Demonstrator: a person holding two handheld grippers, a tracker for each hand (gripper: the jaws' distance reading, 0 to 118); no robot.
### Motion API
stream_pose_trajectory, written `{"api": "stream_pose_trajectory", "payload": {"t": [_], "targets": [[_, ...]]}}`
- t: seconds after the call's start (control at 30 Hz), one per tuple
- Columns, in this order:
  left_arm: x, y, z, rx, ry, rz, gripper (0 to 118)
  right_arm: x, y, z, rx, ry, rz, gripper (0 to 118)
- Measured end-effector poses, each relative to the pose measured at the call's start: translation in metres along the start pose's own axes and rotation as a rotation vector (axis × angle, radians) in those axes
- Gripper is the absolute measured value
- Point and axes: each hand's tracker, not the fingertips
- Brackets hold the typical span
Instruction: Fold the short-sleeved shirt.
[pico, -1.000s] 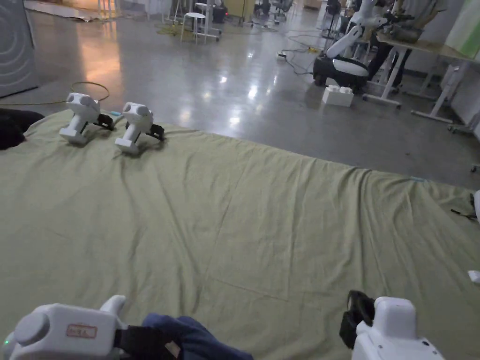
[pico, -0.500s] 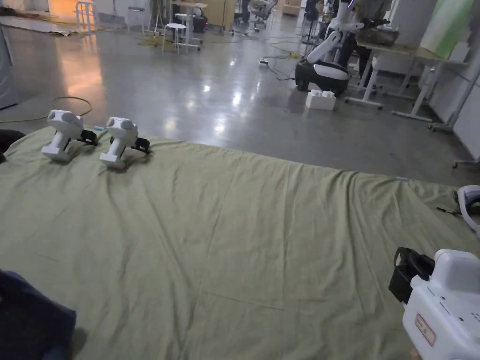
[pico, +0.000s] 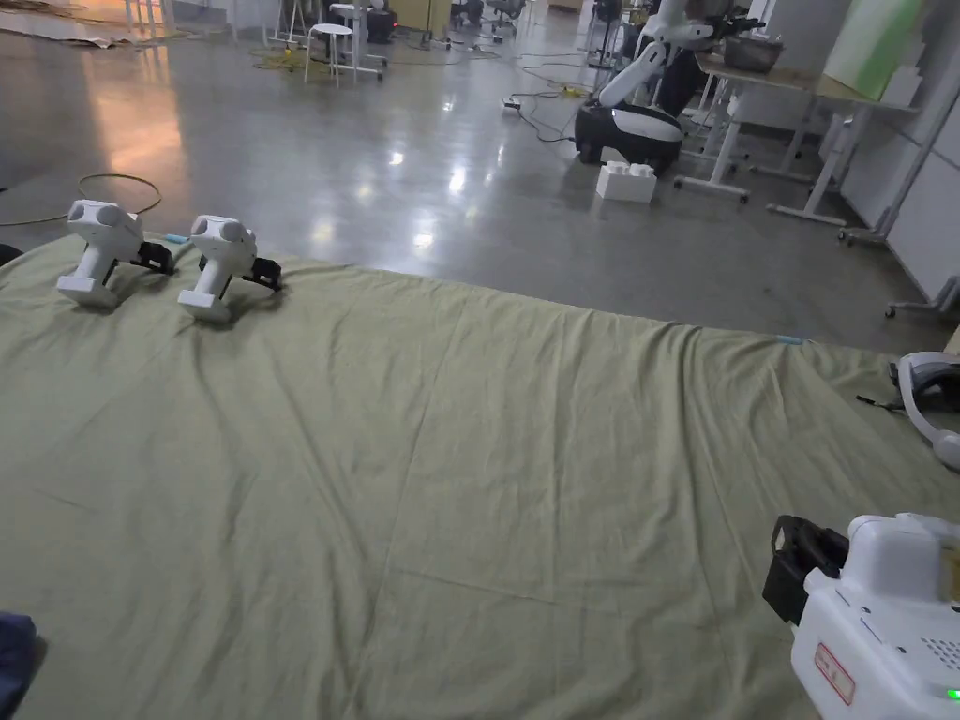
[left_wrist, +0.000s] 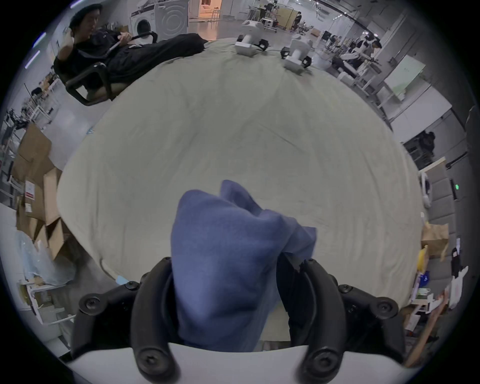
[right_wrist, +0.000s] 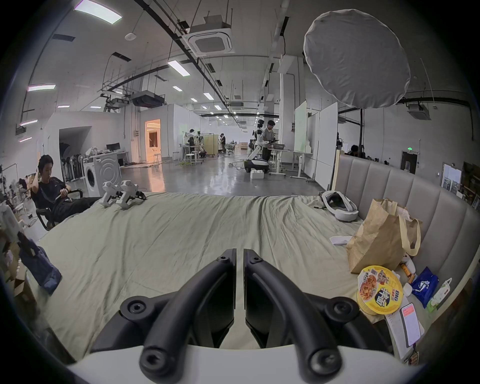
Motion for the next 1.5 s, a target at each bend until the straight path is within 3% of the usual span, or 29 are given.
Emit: {"api": "stream_pose_trajectory", "payload": {"t": [0.23,0.4,0.53,0.83,1.0,1.07,1.17,1.23,1.5], "targets": [[0.027,-0.025,0.033,0.106,0.282,-0.074,87,-0.003,-0.002,-0.003,-0.014,0.020,0.013,7],[0.042,-0.035,0.062,0.215,0.413,-0.106,88,-0.005,-0.004,-0.004,-0.018,0.034,0.014,7],[0.073,-0.051,0.078,0.352,0.324,-0.130,88,-0.008,-0.008,-0.004,-0.023,0.044,0.007,7],[0.199,-0.104,0.057,0.587,-0.107,-0.263,88,-0.023,-0.020,-0.007,-0.036,0.060,-0.021,7],[0.281,-0.135,0.038,0.740,-0.110,-0.278,88,-0.030,-0.027,-0.008,-0.011,0.037,-0.039,7],[0.309,-0.150,0.037,0.820,-0.125,-0.293,82,-0.033,-0.030,-0.006,-0.004,0.028,-0.032,7],[0.342,-0.160,0.027,0.864,-0.122,-0.333,58,-0.036,-0.033,-0.004,0.000,0.026,-0.033,7],[0.366,-0.173,0.031,0.892,-0.124,-0.353,22,-0.040,-0.037,-0.002,0.008,0.018,-0.026,7],[0.414,-0.195,0.048,1.019,-0.135,-0.342,10,-0.049,-0.042,0.012,0.045,0.008,-0.016,7]]}}
